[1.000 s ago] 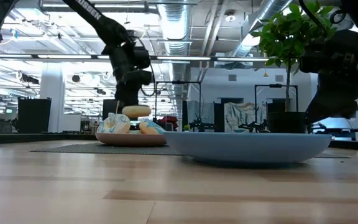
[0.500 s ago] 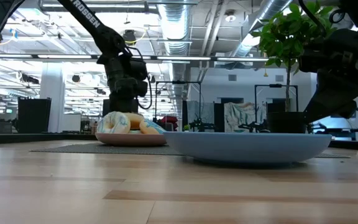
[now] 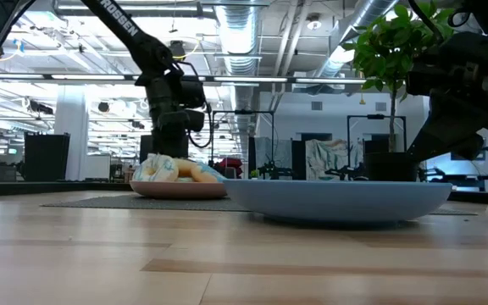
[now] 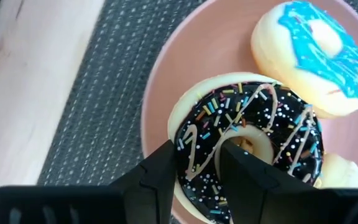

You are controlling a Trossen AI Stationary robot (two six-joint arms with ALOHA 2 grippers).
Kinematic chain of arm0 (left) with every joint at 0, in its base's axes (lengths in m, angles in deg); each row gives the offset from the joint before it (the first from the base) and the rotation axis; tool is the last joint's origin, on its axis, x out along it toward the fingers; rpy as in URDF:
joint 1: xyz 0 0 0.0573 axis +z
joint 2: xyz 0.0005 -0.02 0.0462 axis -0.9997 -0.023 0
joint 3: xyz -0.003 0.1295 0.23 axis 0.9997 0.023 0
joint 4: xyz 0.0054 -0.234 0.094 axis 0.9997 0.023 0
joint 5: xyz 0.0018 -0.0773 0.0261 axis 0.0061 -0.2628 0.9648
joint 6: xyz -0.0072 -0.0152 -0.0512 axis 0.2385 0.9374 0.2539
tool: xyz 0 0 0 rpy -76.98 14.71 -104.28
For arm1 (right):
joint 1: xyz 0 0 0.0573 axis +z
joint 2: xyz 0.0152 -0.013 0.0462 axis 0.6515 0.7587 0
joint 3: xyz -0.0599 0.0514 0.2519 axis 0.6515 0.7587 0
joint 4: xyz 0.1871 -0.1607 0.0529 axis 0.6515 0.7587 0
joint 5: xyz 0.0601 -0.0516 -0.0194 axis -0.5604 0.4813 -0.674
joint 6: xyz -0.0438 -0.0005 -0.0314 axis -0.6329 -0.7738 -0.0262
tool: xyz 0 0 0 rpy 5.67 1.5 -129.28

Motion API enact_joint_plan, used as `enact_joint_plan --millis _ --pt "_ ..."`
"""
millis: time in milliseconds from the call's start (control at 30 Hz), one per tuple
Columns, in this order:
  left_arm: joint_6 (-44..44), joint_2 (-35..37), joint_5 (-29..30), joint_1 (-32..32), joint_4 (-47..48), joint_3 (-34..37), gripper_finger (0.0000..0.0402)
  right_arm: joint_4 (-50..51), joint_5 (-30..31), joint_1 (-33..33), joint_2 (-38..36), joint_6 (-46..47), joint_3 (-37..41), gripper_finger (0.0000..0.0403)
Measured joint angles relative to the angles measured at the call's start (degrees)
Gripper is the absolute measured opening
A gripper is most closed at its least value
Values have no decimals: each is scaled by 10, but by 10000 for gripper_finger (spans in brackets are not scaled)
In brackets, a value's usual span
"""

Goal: Pick & Place donuts
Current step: Put the large black donut into the pink plate

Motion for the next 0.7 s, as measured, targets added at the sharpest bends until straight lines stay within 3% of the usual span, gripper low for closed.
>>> enact_joint_plan --millis 467,700 --pt "-3 0 -44 -5 -10 0 112 0 0 0 0 0 0 7" --pt "-1 0 -44 -5 -9 0 169 0 0 0 0 0 0 7"
